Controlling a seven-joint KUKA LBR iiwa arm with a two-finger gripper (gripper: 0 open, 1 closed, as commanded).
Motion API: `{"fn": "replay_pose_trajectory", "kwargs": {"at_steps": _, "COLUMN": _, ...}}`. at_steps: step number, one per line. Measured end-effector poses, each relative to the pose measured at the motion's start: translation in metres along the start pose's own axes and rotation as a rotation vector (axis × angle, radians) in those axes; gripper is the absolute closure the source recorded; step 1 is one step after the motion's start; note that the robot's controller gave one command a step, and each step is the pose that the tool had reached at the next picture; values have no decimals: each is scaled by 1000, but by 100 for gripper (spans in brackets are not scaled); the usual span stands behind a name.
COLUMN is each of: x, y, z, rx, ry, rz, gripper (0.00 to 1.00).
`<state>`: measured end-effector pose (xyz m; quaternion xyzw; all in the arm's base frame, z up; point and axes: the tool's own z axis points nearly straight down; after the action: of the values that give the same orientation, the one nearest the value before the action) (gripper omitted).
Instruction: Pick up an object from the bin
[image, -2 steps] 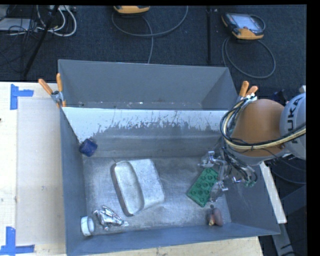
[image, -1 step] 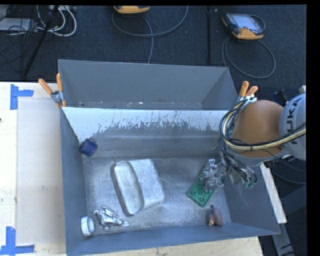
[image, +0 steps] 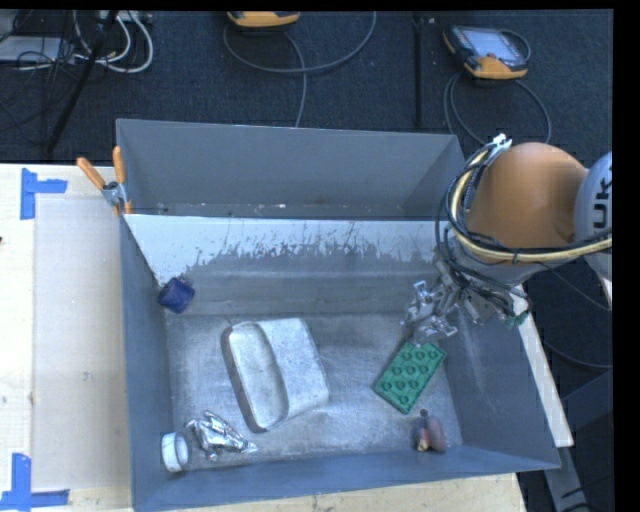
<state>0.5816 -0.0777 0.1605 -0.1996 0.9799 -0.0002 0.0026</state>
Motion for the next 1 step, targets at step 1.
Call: {"fn": "replay_pose_trajectory", "kwargs": {"at_steps": 1, "x": 2, "y": -1, "z": 2, "rx": -3, "ry": 4, "rz": 5, "gripper": 0}}
